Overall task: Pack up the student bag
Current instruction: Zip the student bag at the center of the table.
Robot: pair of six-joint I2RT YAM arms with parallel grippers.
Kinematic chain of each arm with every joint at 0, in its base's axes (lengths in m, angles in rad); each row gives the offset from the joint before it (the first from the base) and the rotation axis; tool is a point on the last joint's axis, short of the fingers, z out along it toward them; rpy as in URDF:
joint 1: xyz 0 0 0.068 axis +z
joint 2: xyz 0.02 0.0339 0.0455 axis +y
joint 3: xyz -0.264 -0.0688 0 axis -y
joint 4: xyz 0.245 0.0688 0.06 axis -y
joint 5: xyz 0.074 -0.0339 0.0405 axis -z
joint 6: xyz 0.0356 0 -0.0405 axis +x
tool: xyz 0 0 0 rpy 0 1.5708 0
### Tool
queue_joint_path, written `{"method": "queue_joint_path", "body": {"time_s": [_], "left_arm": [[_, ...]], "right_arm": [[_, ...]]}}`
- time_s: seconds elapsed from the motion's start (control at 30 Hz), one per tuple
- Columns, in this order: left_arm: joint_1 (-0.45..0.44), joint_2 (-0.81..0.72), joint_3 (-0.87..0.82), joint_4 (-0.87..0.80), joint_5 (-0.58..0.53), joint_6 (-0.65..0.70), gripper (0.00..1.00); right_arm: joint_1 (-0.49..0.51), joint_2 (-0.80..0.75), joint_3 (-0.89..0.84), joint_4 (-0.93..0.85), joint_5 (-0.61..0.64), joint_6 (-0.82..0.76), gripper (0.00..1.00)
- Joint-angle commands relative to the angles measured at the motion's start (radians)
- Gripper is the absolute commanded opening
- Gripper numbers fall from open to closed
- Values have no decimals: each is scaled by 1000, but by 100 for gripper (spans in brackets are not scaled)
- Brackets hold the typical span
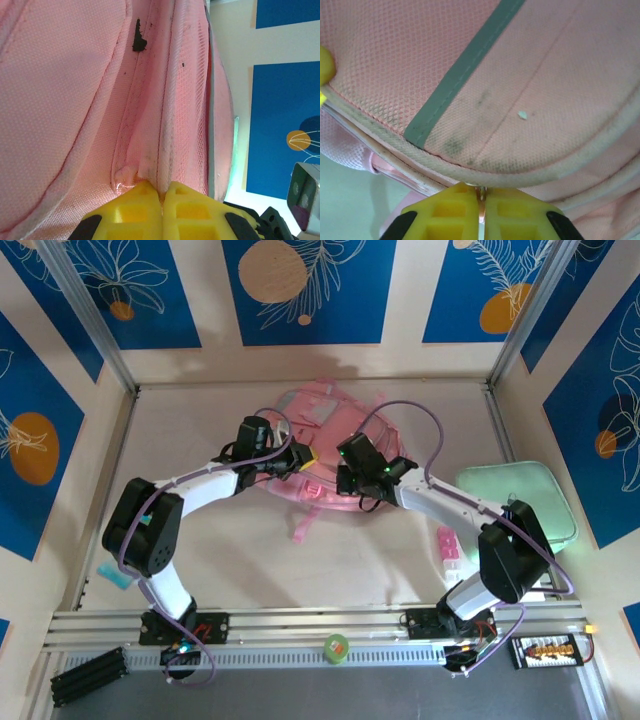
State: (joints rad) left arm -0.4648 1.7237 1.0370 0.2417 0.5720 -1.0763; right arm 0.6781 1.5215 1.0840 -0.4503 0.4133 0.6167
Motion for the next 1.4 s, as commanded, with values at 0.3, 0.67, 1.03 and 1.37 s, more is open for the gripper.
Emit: {"method": "queue_joint_path", "body": {"time_s": [0.3, 0.67, 1.03, 1.37], "left_arm": [[27, -31, 26, 10, 28, 49, 0], [30, -39, 6, -45, -27, 89, 0], [67, -68, 35, -211, -92, 207, 0], [99, -43, 132, -330, -385, 333, 4]], "right_arm": [[-9, 71, 34, -32, 18, -53, 20], [-36, -3, -34, 14, 34, -82, 0], [-173, -80, -90, 21, -191, -153, 0], [-57, 9, -37, 124, -478, -207, 0]]}}
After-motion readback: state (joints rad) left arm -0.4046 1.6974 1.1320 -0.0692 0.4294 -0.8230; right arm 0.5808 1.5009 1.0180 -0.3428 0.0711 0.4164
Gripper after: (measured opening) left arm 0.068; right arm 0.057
